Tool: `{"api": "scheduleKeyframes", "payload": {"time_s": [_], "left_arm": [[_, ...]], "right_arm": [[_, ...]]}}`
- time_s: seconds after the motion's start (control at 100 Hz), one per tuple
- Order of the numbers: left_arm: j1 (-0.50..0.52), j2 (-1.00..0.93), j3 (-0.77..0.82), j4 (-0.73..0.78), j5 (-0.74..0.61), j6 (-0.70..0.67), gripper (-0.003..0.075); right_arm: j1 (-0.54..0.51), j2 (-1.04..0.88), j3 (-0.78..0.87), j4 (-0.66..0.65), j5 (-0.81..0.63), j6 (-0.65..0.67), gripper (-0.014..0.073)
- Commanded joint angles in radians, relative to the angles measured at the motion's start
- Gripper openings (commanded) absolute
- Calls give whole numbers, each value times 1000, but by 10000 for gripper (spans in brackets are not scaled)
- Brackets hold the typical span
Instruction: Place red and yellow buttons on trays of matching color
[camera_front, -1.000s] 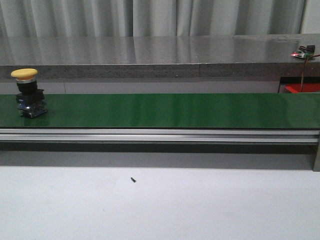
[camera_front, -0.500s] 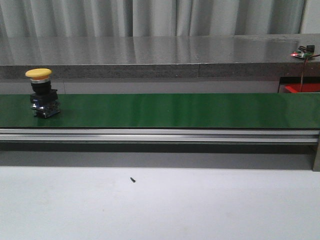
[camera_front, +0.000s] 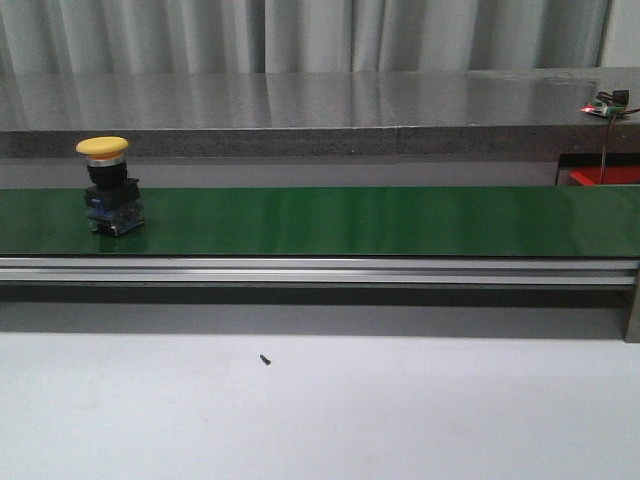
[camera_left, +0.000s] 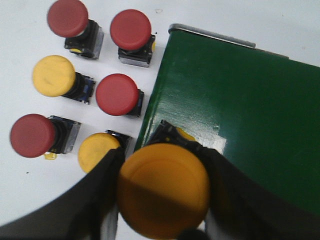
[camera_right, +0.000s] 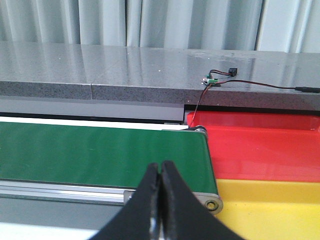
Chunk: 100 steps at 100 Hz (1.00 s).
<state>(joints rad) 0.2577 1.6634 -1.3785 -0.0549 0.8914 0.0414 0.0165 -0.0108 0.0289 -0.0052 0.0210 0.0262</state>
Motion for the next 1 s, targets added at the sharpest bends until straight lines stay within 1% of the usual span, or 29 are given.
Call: {"api": "scheduleKeyframes", "payload": {"time_s": [0.0,0.27,0.34,0.39,0.4,0.45,0.47,0.53,0.55,0.61,0.67,0.78,0.99], "left_arm": [[-15,-11,-35,-19,-60,0,138],[-15,60,-35,-49,-70,0,139],[-15,64,-35,-49,-68,2,154],[-15,64,-35,-49,-66,9,197],[-15,64,-35,-49,-64,12,224],[-15,64,-35,-49,-60,16,286],[-15,64,-35,-50,-59,23,333],[-15,64,-35,-65,-51,31,417],[-15,62,-35,-68,-48,31,459],[-15,52,-35,-84,-46,31,520],[-15,36,-35,-102,-43,31,524],[-22,-12,-30,-109,-24,31,501],[-66,-128,21,-116,4,53,425]], "right_arm": [[-5,-18,-18,-13,-79,-2,-68],[-5,-18,-18,-13,-79,-2,-68],[-5,-18,-18,-13,-79,-2,-68],[-5,-18,-18,-13,-79,-2,-68],[-5,-18,-18,-13,-79,-2,-68],[-5,-18,-18,-13,-79,-2,-68],[-5,-18,-18,-13,-79,-2,-68],[-5,-18,-18,-13,-79,-2,-68],[-5,-18,-18,-13,-79,-2,-68],[-5,-18,-18,-13,-79,-2,-68],[-5,-18,-18,-13,-79,-2,-68],[-5,-18,-18,-13,-79,-2,-68],[-5,-18,-18,-13,-79,-2,-68]]}}
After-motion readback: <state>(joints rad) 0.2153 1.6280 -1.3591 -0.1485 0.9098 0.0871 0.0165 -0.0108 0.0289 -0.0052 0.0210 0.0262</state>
